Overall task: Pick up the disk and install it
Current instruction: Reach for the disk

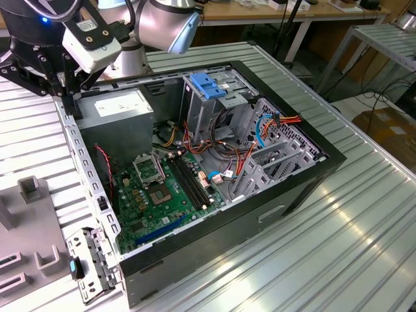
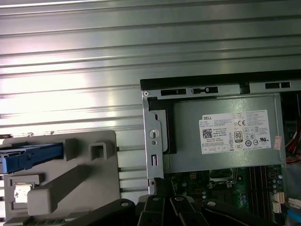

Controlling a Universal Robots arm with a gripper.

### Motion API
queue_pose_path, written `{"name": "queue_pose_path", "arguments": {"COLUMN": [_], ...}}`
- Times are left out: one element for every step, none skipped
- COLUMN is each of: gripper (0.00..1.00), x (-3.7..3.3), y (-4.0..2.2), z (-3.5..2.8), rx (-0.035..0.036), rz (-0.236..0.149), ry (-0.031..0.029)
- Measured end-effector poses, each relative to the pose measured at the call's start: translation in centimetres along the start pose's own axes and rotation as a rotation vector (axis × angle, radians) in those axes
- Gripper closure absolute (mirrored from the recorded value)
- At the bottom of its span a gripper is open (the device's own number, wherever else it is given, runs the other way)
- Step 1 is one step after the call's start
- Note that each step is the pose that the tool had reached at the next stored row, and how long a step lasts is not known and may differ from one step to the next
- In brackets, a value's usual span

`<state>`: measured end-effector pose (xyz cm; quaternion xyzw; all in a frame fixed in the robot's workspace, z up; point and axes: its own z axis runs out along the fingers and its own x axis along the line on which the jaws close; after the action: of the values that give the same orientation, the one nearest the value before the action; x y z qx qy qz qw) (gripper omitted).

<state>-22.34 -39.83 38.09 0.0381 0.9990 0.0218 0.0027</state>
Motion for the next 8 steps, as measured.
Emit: {"name": "queue_pose_path", "arguments": {"gripper": [0.89,0.89,0.89,0.89,0.89,0.89,0.89,0.89], "x": [0.03,0.05,0.07,0.09,0.11,0.14,0.16,0.20], "y": [0.00,0.00,0.00,-0.01,-0.01,-0.01,-0.01,-0.02], "z": [0.01,0.01,0.03,0.03,0.04,0.05,0.06,0.07], "rx": [0.0000,0.0000,-0.0001,0.0000,0.0000,0.0000,0.0001,0.0000], "rz": [0.000,0.000,0.000,0.000,0.000,0.000,0.000,0.000], "ry": [0.0000,0.0000,0.0000,0.0001,0.0001,0.0002,0.0002,0.0002]}}
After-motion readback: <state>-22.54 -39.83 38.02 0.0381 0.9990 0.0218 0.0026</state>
